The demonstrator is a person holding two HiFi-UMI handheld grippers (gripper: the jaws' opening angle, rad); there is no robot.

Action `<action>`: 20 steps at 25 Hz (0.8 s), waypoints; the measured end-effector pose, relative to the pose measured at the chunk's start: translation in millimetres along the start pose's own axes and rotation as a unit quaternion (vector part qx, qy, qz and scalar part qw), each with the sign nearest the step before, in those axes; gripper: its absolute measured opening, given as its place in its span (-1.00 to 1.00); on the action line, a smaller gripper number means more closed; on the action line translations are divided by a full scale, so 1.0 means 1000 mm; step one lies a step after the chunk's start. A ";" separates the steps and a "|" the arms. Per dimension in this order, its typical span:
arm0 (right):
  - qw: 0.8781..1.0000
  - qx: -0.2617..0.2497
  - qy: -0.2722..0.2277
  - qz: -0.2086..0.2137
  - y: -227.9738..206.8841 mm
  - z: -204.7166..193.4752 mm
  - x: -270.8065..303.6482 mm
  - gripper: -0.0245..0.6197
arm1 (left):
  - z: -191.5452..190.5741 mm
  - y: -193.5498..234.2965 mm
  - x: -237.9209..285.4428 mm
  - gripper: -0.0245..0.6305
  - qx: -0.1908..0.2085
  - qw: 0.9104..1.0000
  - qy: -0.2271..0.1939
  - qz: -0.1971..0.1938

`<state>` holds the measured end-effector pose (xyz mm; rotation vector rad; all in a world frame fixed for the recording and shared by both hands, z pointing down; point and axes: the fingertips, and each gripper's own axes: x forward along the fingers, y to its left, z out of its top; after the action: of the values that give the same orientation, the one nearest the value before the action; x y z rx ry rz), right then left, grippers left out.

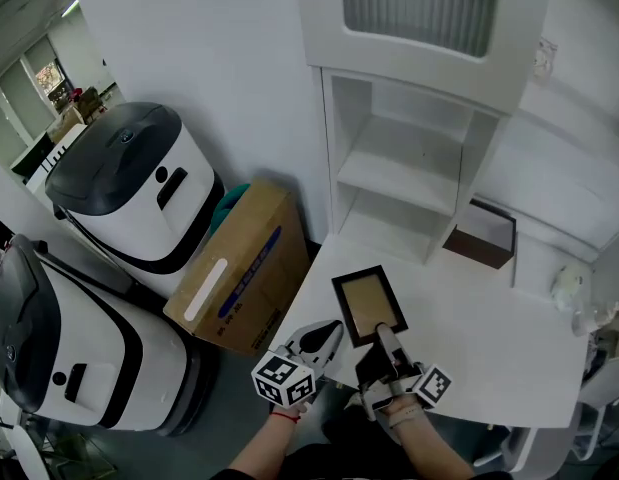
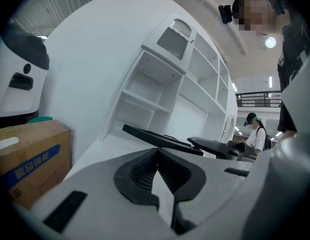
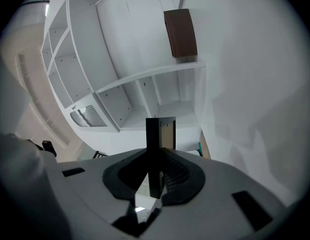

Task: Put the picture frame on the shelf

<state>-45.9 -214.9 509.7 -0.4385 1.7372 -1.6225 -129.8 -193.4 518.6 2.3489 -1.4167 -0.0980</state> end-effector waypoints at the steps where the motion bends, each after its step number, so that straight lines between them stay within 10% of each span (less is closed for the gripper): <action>1: 1.000 0.001 -0.003 -0.002 -0.004 0.004 0.003 -0.71 | 0.000 0.003 0.005 -0.91 0.000 1.000 0.003 -0.003; 20: 0.993 -0.038 -0.105 -0.034 -0.043 0.068 0.055 -0.71 | 0.001 0.041 0.089 -0.91 -0.002 0.992 0.062 -0.113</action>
<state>-46.1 -307.6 539.3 -0.6864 1.6449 -1.5010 -121.3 -287.4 545.3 2.4571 -1.0892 -0.0169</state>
